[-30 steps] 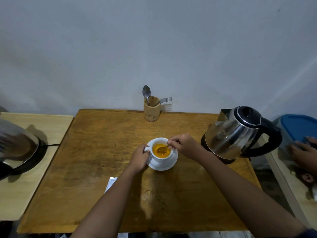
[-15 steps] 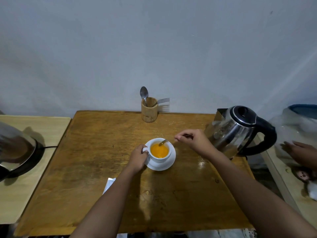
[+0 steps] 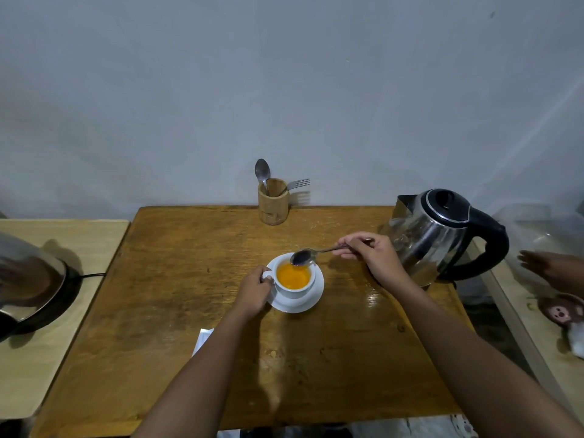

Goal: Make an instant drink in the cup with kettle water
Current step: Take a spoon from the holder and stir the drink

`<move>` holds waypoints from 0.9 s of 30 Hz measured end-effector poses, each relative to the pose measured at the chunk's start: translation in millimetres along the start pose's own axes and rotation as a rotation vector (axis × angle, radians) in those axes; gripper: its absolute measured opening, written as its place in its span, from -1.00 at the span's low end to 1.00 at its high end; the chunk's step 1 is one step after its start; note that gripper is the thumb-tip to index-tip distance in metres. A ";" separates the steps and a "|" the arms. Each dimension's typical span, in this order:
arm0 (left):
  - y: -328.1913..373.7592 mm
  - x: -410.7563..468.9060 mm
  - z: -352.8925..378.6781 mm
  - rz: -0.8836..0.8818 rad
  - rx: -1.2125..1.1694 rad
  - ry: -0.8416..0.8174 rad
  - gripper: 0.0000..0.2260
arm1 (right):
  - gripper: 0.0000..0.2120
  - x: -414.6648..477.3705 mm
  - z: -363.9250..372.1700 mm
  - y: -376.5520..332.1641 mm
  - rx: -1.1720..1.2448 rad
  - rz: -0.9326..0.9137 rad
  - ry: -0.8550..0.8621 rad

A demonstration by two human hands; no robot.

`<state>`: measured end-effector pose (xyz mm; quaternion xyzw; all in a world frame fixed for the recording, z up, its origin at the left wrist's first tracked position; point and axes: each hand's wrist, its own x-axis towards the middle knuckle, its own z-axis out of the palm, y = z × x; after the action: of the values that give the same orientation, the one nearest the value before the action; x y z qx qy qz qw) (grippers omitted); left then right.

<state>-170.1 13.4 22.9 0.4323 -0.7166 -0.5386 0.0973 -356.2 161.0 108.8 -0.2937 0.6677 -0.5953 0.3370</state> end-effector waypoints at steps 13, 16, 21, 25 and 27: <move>-7.6 -0.8 -0.7 0.049 -0.049 0.015 -0.86 | -0.74 -20.1 1.6 36.2 -0.437 -0.090 0.320; -8.6 -1.5 -0.6 0.048 -0.080 0.019 -0.86 | -0.70 -32.5 2.7 61.2 -0.719 -0.200 0.191; -10.5 -0.7 0.2 0.053 -0.101 0.033 -0.87 | -0.60 -46.7 5.9 100.0 -0.925 -0.183 0.060; -11.4 0.0 0.3 0.061 -0.100 0.032 -0.87 | -0.57 -53.2 4.4 122.1 -1.059 -0.124 -0.026; -12.2 0.5 0.3 0.060 -0.097 0.030 -0.87 | -0.54 -57.5 5.3 129.5 -1.068 -0.089 -0.043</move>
<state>-164.3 12.7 12.2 0.4136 -0.7008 -0.5628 0.1450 -316.3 218.9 -14.4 -0.4646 0.8573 -0.1804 0.1287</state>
